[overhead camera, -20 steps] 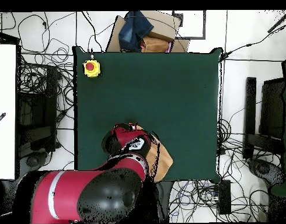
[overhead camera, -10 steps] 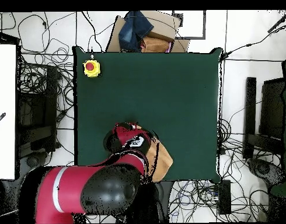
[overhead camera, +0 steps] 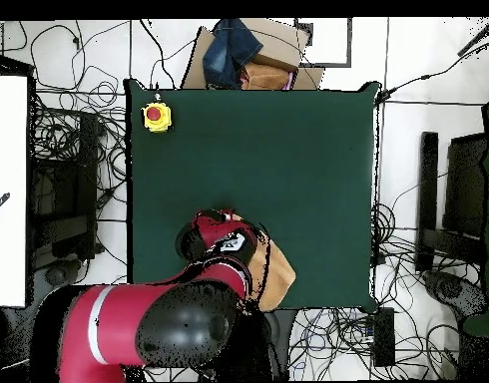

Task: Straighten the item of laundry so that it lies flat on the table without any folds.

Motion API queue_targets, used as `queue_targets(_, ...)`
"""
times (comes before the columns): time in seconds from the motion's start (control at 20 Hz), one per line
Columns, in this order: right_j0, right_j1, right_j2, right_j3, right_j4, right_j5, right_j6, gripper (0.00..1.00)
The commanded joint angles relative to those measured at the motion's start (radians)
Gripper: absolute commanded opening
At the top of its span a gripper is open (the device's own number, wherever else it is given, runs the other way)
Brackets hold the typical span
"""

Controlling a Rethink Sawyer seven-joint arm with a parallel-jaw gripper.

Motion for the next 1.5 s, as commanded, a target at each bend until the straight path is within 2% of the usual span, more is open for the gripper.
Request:
queue_targets(0.05,0.026,0.004,0.012,-0.040,0.068,0.022,0.162,1.00)
queue_targets(0.25,0.054,0.006,-0.022,-0.013,0.111,0.038,0.193,1.00)
queue_targets(0.4,0.068,0.001,-0.045,0.047,0.179,0.129,0.244,1.00)
queue_targets(0.6,0.125,0.011,-0.123,0.090,0.269,0.173,0.275,1.00)
queue_targets(1.05,0.196,0.038,-0.189,0.110,0.403,0.250,0.285,1.00)
queue_targets(1.5,0.214,0.057,-0.177,0.119,0.483,0.208,0.289,1.00)
